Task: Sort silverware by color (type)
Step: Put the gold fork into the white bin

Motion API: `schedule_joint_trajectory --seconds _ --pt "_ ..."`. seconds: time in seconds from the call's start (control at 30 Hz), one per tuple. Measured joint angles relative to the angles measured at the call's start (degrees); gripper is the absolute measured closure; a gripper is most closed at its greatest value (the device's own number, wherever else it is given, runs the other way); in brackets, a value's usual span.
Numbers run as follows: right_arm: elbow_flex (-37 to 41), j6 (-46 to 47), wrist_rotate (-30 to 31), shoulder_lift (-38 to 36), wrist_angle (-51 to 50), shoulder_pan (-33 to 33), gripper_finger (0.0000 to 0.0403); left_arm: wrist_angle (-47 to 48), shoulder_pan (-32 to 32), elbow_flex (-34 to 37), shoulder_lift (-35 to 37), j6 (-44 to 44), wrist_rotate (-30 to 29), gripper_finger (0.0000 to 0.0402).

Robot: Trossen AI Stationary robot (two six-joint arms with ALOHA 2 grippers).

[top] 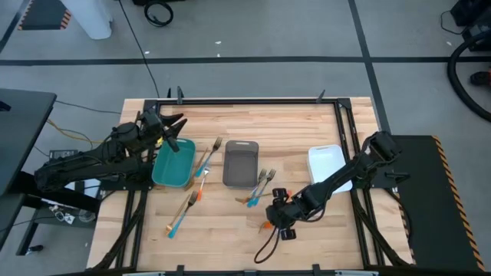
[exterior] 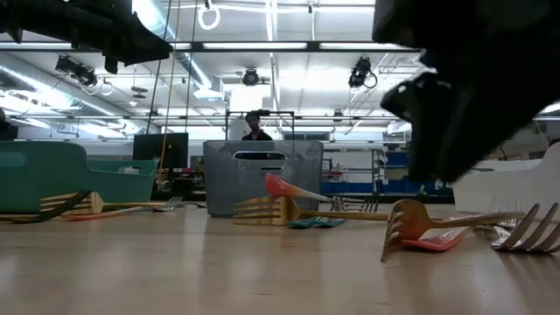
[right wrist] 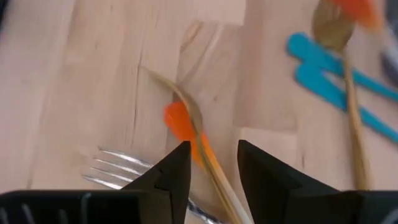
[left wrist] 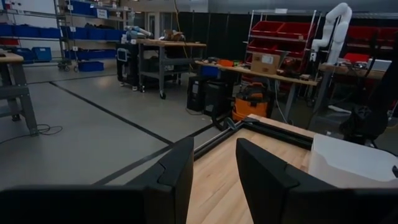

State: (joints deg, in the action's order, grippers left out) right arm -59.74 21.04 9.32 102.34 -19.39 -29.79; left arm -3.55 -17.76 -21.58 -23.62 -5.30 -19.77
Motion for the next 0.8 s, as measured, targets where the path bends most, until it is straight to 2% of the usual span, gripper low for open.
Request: schedule_joint_trajectory --seconds 0.23,0.57,0.8 --pt "0.5 0.8 -0.4 -0.2 -3.3 -0.1 0.0284 -2.0 0.0 0.0 0.0 0.1 0.0 0.0271" --pt "0.8 -3.5 1.4 -0.2 -5.1 -0.2 0.0291 -2.7 0.0 0.0 0.0 0.5 0.0 0.0271" --pt "1.1 -4.2 0.3 2.5 1.4 -0.2 0.0292 -2.6 0.0 0.0 0.0 0.6 0.0 0.0271"
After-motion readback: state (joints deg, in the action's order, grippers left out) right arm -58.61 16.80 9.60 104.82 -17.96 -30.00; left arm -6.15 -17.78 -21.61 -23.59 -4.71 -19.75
